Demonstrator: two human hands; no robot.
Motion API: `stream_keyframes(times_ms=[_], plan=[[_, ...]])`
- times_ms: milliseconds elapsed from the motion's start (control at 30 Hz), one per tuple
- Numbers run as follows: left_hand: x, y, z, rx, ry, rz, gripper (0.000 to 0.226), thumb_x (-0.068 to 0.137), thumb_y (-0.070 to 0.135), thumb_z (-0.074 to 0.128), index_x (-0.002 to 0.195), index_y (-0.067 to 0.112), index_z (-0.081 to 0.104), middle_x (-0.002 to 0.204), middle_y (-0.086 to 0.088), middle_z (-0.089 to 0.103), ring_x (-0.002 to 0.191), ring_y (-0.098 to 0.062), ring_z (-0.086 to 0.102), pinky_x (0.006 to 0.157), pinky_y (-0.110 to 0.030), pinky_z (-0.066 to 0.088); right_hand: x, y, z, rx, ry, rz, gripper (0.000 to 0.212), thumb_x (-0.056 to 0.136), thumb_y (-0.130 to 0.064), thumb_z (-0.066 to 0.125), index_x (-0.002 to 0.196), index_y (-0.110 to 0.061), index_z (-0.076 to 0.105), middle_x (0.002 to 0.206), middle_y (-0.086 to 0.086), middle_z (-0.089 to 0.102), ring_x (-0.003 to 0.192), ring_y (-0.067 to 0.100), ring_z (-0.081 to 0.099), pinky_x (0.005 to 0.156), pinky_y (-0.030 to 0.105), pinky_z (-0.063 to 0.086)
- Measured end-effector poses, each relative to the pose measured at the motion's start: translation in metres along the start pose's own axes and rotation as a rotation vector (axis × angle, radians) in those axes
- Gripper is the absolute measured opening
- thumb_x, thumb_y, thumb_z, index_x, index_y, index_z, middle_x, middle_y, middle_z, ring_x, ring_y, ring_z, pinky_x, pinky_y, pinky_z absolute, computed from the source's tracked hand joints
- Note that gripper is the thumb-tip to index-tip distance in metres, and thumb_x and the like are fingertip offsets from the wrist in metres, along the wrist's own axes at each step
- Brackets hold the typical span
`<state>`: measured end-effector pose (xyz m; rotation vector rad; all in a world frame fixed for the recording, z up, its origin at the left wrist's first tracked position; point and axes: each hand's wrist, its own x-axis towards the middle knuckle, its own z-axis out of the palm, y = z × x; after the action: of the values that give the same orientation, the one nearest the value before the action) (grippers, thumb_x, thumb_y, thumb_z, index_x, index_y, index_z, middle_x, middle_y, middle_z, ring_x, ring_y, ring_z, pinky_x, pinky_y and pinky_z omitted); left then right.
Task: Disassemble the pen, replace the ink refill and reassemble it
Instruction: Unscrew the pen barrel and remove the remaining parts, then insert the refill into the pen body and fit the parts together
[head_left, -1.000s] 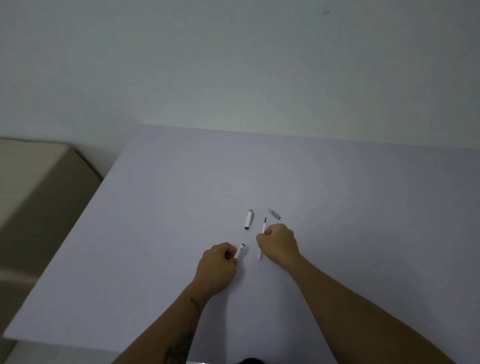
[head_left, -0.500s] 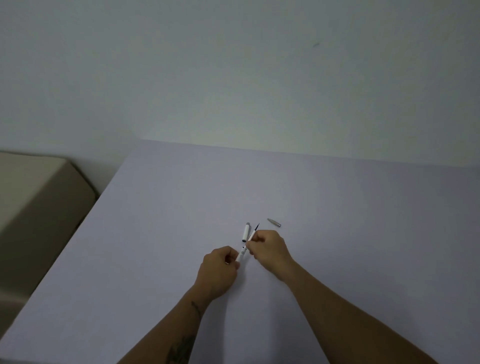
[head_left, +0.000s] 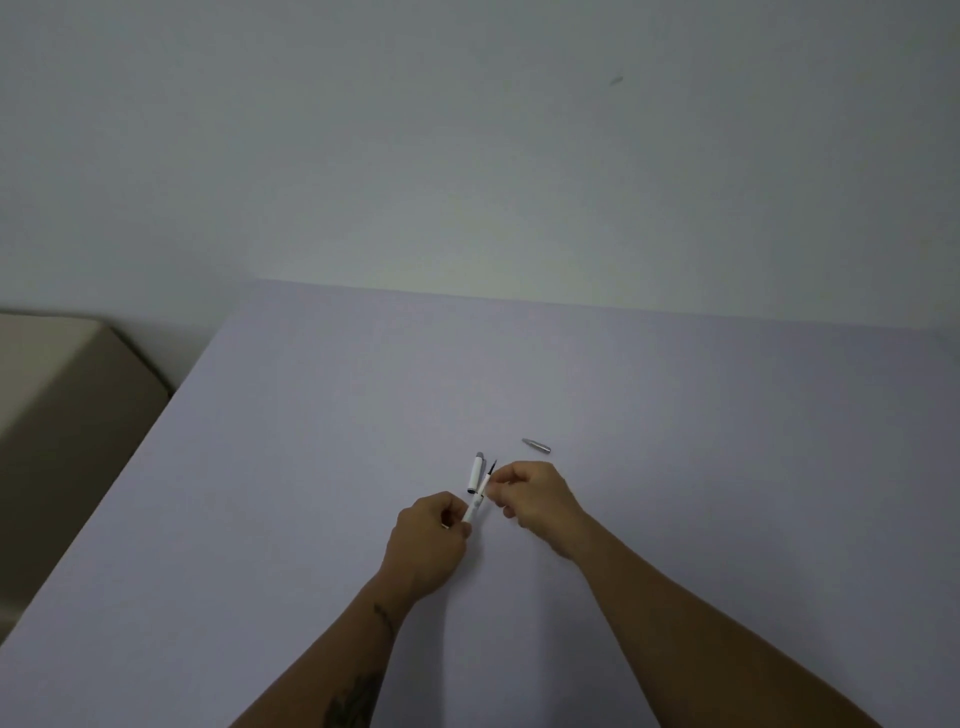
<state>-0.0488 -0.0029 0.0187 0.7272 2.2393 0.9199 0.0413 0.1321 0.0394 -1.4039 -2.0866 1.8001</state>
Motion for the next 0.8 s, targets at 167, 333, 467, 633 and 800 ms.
stream_keyframes(times_ms=[167, 333, 467, 633, 800], plan=[[0.016, 0.007, 0.002, -0.028, 0.010, -0.049, 0.007, 0.085, 0.016, 0.062, 0.081, 0.020, 0.065, 0.078, 0.000, 0.065, 0.065, -0.017, 0.055, 0.065, -0.030, 0.048, 0.041, 0.003, -0.038, -0.203, 0.201, -0.023, 0.025, 0.080, -0.015, 0.065, 0.103, -0.015, 0.074, 0.115, 0.005, 0.071, 0.099, 0.020, 0.066, 0.086, 0.026, 0.050], [0.030, 0.013, 0.008, -0.025, 0.009, -0.065, 0.003, 0.087, 0.016, 0.063, 0.086, 0.016, 0.066, 0.081, -0.006, 0.068, 0.062, -0.014, 0.054, 0.058, -0.024, 0.044, 0.083, 0.009, -0.057, -0.536, 0.198, -0.066, 0.036, 0.082, -0.013, 0.059, 0.117, -0.015, 0.065, 0.120, 0.007, 0.062, 0.106, 0.025, 0.060, 0.082, 0.028, 0.046], [0.034, 0.014, 0.013, -0.042, 0.005, -0.102, 0.004, 0.086, 0.016, 0.063, 0.085, 0.015, 0.066, 0.078, -0.003, 0.066, 0.061, -0.014, 0.052, 0.058, -0.024, 0.042, 0.106, 0.016, -0.054, -0.668, 0.160, -0.093, 0.033, 0.081, -0.017, 0.059, 0.114, -0.018, 0.062, 0.117, 0.006, 0.055, 0.101, 0.025, 0.057, 0.075, 0.029, 0.042], [0.033, 0.011, 0.017, -0.045, -0.005, -0.122, 0.004, 0.087, 0.017, 0.063, 0.087, 0.018, 0.067, 0.080, -0.003, 0.067, 0.063, -0.013, 0.054, 0.059, -0.022, 0.044, 0.111, 0.025, -0.045, -0.861, 0.182, -0.231, 0.018, 0.079, -0.016, 0.058, 0.097, -0.016, 0.055, 0.098, 0.007, 0.056, 0.090, 0.029, 0.057, 0.067, 0.031, 0.038], [0.027, 0.011, 0.017, -0.051, -0.014, -0.116, 0.006, 0.086, 0.017, 0.063, 0.085, 0.021, 0.067, 0.078, 0.001, 0.066, 0.062, -0.012, 0.054, 0.059, -0.022, 0.043, 0.099, 0.020, -0.047, -0.897, 0.132, -0.213, 0.022, 0.075, -0.011, 0.055, 0.096, -0.015, 0.059, 0.095, 0.004, 0.061, 0.089, 0.029, 0.060, 0.072, 0.033, 0.044]])
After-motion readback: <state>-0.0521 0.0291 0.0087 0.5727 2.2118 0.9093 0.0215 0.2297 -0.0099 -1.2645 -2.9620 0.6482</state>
